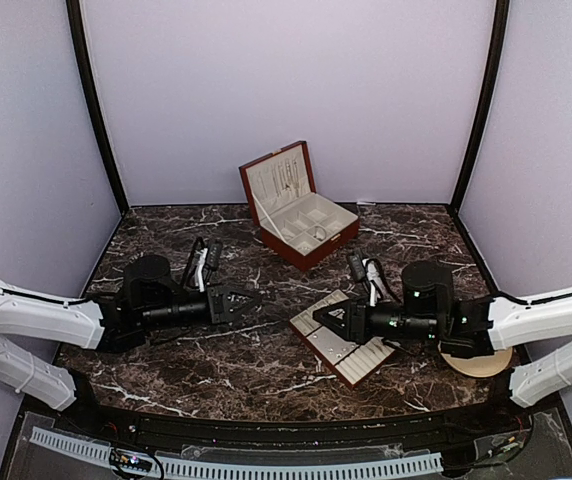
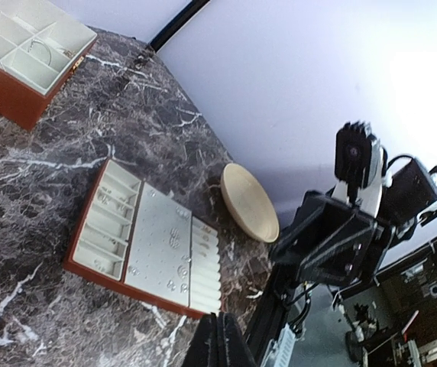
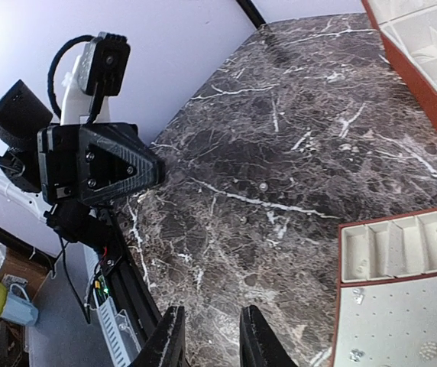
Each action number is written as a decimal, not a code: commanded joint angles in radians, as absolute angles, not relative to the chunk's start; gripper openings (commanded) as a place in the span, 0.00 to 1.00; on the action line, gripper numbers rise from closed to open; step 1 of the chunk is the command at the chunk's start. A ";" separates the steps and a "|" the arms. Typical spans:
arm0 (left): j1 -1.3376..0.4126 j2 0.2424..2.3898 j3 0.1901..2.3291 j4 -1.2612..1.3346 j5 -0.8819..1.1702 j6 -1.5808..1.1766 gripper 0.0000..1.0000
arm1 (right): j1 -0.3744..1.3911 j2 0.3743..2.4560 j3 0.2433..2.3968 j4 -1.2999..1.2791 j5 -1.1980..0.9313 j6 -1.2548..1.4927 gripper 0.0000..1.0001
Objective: Organize the mixed jewelry
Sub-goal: Pass from the left arm to the right, then insert the earring into the earring holder.
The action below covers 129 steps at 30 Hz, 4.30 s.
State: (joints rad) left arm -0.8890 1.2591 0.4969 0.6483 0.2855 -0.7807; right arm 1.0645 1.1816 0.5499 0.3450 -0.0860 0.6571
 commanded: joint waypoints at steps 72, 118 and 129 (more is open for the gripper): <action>-1.057 1.310 0.598 1.005 0.067 -0.916 0.00 | 1.104 1.427 0.676 0.984 -0.216 0.889 0.11; -0.607 1.189 0.953 -0.223 0.219 -0.063 0.68 | 0.820 1.505 0.947 -0.637 -0.184 0.412 0.11; -0.608 1.186 0.947 -0.230 0.247 -0.066 0.68 | 0.793 1.597 1.039 -0.715 -0.166 0.403 0.12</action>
